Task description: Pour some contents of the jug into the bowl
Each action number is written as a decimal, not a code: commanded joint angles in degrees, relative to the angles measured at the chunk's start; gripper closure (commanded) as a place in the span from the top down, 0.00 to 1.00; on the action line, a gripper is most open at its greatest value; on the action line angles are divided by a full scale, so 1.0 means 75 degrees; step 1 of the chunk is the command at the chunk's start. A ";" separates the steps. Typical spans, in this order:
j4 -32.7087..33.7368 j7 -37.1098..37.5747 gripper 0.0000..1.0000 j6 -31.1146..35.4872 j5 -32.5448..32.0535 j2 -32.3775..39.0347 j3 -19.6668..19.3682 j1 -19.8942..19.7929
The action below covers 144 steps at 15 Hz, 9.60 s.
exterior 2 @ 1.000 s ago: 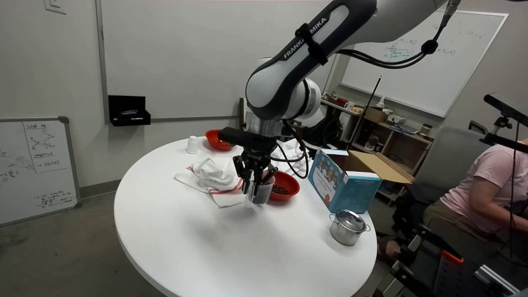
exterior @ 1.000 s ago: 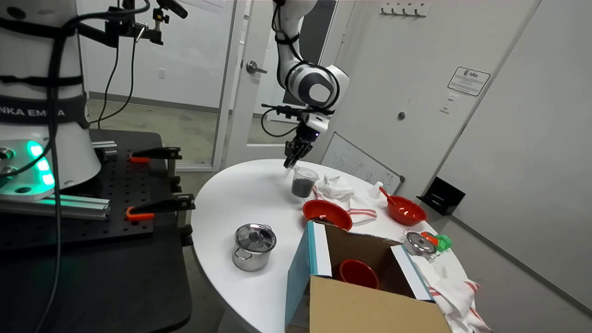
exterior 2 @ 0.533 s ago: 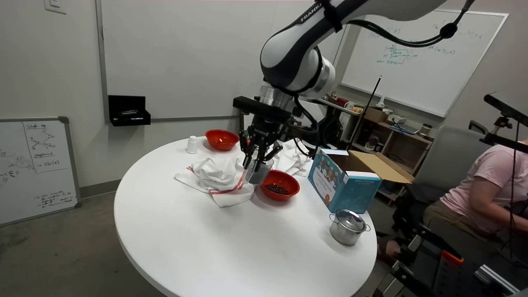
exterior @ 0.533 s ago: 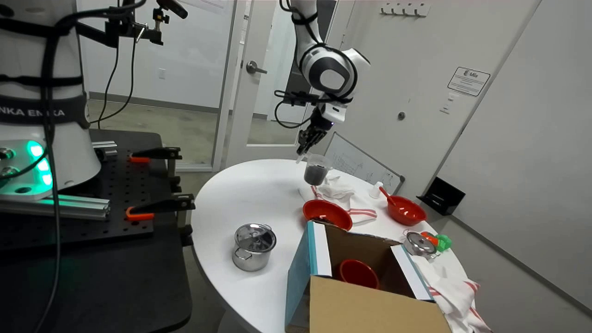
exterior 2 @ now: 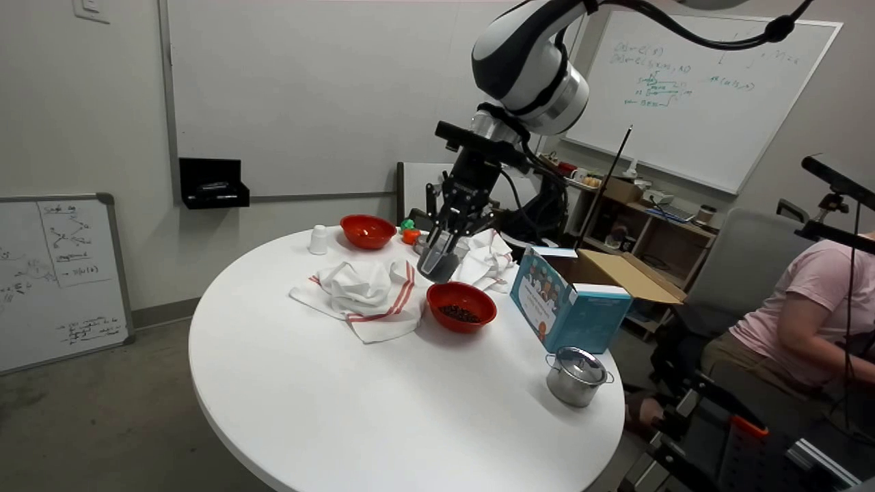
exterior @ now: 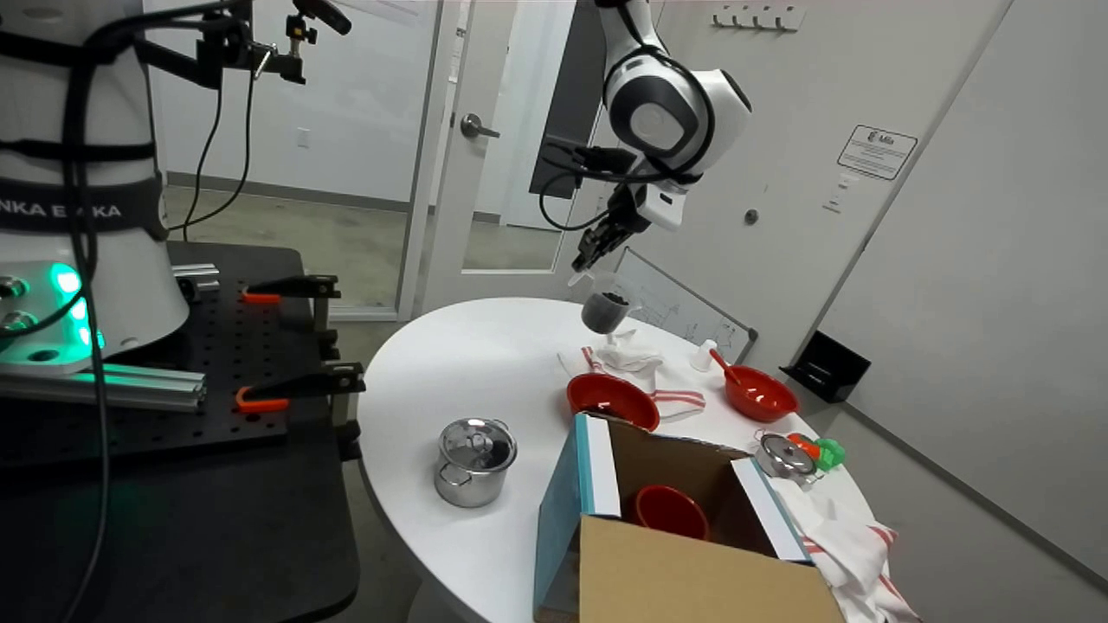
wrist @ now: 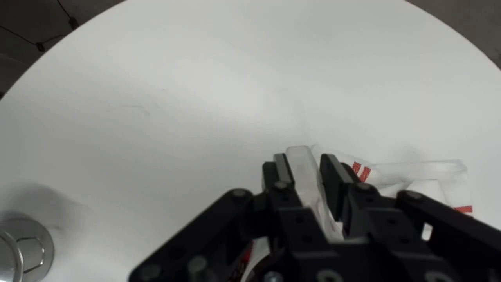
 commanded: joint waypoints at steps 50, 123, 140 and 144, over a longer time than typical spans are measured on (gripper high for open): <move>0.3678 -0.0874 0.06 -0.6395 0.3469 0.3159 -0.1169 -0.1448; 0.3980 -0.0275 0.06 -0.8550 0.6703 0.3903 -0.1500 -0.2236; 0.2599 0.0109 0.06 -0.4683 0.5243 0.2544 -0.2091 -0.0304; 0.2373 0.0670 0.06 -0.3907 0.4489 0.2372 -0.2038 0.0037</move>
